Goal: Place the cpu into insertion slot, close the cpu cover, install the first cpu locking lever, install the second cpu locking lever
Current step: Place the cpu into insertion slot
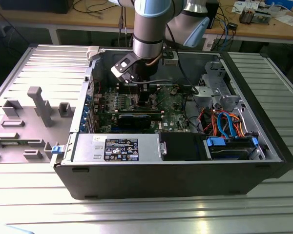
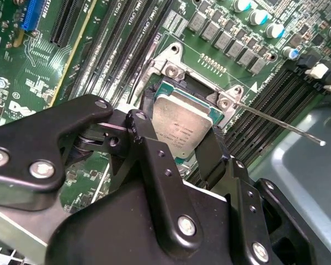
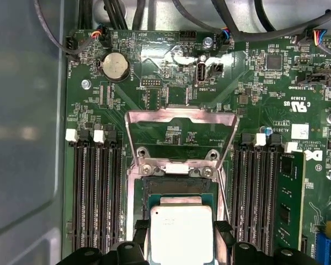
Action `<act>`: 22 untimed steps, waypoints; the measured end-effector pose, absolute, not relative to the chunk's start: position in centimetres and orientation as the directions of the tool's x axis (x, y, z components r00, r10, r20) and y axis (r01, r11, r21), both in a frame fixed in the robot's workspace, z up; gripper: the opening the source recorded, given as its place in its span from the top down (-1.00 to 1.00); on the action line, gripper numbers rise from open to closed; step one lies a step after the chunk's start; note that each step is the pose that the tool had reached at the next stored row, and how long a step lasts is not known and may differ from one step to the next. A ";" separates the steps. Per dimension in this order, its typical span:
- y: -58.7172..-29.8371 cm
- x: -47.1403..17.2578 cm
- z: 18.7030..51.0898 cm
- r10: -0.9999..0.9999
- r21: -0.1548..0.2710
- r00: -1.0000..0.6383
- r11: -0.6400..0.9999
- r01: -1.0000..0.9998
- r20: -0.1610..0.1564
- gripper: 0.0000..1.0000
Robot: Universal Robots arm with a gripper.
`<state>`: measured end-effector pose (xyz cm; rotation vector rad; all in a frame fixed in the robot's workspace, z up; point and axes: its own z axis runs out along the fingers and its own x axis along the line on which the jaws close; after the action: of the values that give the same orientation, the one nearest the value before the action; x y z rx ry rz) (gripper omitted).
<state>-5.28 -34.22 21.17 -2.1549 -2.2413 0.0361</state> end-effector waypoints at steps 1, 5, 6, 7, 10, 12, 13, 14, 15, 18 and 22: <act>-34.2 -5.2 21.1 0.999 -0.039 -0.037 0.037 0.999 0.007 -0.09; -34.2 -4.8 20.6 1.000 -0.039 -0.014 0.014 0.999 0.007 -0.09; -34.2 -4.8 20.5 1.000 -0.039 -0.014 0.014 0.999 0.007 -0.09; -34.2 -4.8 20.5 1.000 -0.039 -0.014 0.014 0.999 0.007 -0.09; -34.1 -4.8 20.2 1.000 -0.039 -0.007 0.007 0.999 0.007 -0.09; -34.0 -4.8 20.2 1.000 -0.039 -0.002 0.002 0.999 0.007 -0.09; -34.0 -4.8 20.1 1.000 -0.039 0.000 0.000 0.999 0.007 -0.09; -34.0 -4.8 20.1 1.000 -0.039 0.003 -0.002 0.999 0.007 -0.09; -33.9 -4.8 20.1 1.000 -0.039 0.004 -0.004 0.999 0.007 -0.09; -33.8 -4.8 20.0 1.000 -0.039 0.007 -0.006 0.999 0.007 -0.09; -33.8 -4.8 20.0 1.000 -0.039 0.007 -0.007 0.999 0.007 -0.11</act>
<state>-4.81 -33.83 20.01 -2.2057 -2.1906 0.0349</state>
